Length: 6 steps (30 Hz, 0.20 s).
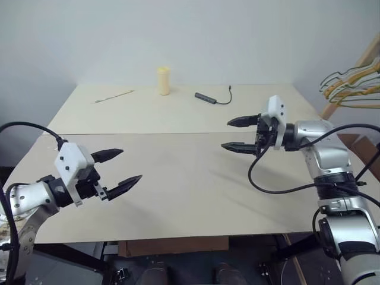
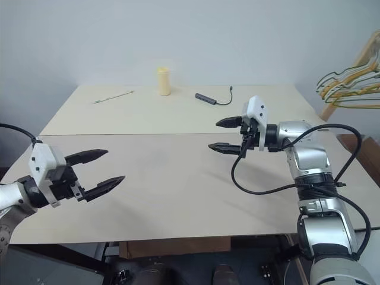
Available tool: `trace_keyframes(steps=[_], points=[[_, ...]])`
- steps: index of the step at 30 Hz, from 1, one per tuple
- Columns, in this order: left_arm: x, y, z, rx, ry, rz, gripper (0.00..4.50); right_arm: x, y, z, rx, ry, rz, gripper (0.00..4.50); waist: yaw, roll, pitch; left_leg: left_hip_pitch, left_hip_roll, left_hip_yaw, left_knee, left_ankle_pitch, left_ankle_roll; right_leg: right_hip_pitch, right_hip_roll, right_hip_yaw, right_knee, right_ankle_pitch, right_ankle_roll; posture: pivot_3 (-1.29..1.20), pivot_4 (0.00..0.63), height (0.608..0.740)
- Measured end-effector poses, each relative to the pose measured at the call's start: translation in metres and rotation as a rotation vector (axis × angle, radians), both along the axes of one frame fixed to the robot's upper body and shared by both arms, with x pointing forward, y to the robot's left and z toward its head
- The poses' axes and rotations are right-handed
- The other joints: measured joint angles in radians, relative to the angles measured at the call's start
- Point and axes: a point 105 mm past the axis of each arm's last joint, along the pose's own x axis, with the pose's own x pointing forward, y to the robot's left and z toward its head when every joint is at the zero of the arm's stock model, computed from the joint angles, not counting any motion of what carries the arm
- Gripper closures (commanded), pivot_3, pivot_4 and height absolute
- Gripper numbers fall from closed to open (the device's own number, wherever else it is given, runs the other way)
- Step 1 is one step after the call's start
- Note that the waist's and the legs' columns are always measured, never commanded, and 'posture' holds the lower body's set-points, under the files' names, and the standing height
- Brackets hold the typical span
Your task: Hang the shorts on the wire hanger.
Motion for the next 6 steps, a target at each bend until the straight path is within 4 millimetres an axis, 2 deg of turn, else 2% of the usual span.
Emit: trace_keyframes(steps=[6], points=[[0.001, -0.002, 0.002, -0.015, 0.005, 0.002, 0.0, -0.013, 0.002, -0.017, -0.02, 0.013, 0.019, 0.06, 0.006, 0.0, 0.0, 0.001, 0.001, 0.001, 0.0, 0.0, 0.0, 0.001, 0.001, -0.001, 0.0, -0.001, -0.002, 0.1, 0.047, 0.74]])
